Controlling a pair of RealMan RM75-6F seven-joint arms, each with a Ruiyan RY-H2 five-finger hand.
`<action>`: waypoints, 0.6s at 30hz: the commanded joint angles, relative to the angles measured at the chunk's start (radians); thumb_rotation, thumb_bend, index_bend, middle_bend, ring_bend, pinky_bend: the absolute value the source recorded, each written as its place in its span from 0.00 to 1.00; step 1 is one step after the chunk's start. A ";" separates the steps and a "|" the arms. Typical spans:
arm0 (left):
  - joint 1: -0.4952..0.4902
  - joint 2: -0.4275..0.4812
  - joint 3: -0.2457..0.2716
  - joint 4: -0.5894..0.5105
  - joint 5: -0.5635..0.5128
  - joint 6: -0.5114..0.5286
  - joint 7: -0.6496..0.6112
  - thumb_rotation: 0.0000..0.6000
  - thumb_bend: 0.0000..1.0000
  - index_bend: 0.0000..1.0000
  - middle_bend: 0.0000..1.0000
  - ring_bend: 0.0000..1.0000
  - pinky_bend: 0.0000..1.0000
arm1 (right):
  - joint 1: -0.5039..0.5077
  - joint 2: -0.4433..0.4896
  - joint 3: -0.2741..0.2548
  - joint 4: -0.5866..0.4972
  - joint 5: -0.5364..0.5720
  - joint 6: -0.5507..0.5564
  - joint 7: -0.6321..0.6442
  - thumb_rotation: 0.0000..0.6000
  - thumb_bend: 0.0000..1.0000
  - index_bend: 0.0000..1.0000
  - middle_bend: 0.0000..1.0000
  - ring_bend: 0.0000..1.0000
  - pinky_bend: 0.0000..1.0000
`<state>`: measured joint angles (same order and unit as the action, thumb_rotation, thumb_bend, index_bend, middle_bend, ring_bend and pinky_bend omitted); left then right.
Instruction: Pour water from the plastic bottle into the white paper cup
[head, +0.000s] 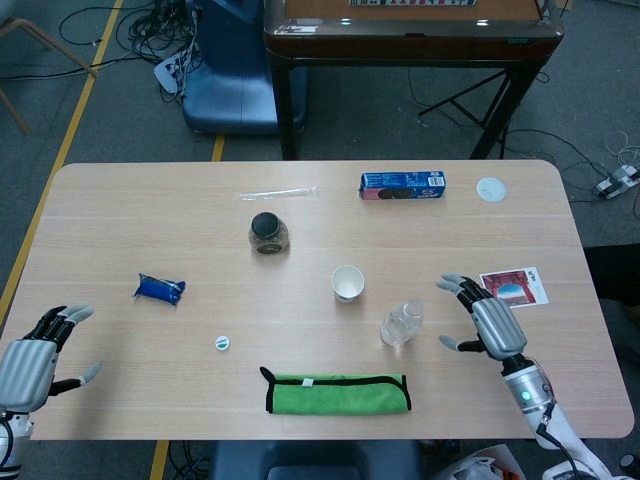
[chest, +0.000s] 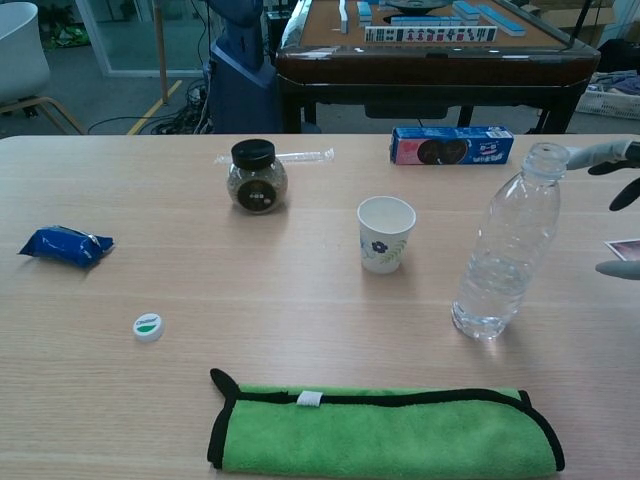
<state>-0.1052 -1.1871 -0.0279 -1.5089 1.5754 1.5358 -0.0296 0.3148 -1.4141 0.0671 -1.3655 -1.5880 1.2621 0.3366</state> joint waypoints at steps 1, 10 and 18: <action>0.001 0.002 0.000 -0.001 0.000 0.002 -0.003 1.00 0.13 0.22 0.21 0.16 0.48 | 0.025 -0.021 -0.005 0.021 -0.003 -0.026 0.046 1.00 0.00 0.19 0.12 0.12 0.31; 0.003 0.007 -0.001 -0.005 -0.002 0.004 -0.009 1.00 0.13 0.22 0.21 0.16 0.48 | 0.060 -0.052 -0.018 0.056 0.006 -0.072 0.112 1.00 0.00 0.19 0.12 0.12 0.31; 0.002 0.007 0.002 -0.007 0.000 -0.001 -0.008 1.00 0.13 0.22 0.21 0.16 0.48 | 0.090 -0.096 -0.031 0.108 0.002 -0.100 0.168 1.00 0.00 0.19 0.12 0.12 0.31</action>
<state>-0.1032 -1.1800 -0.0258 -1.5157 1.5752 1.5349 -0.0375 0.4003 -1.5041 0.0384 -1.2629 -1.5852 1.1667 0.4994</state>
